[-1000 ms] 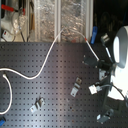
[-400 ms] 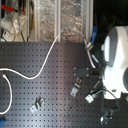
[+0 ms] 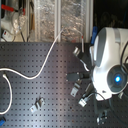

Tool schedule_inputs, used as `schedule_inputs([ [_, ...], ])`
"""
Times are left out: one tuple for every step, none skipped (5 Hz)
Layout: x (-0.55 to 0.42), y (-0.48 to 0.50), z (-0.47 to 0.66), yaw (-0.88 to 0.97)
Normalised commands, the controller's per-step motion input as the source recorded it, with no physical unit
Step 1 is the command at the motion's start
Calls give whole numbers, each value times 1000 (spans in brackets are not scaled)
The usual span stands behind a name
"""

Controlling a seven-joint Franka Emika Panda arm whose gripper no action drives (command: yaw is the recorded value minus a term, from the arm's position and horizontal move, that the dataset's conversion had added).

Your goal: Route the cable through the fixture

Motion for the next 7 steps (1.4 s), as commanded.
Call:
schedule_inputs([
  [-51,292,283,0],
  [303,523,143,0],
  [446,347,-89,63],
  [241,-34,4,0],
  [61,-343,-24,0],
  [-116,-451,-152,97],
  [-256,-460,-294,134],
])
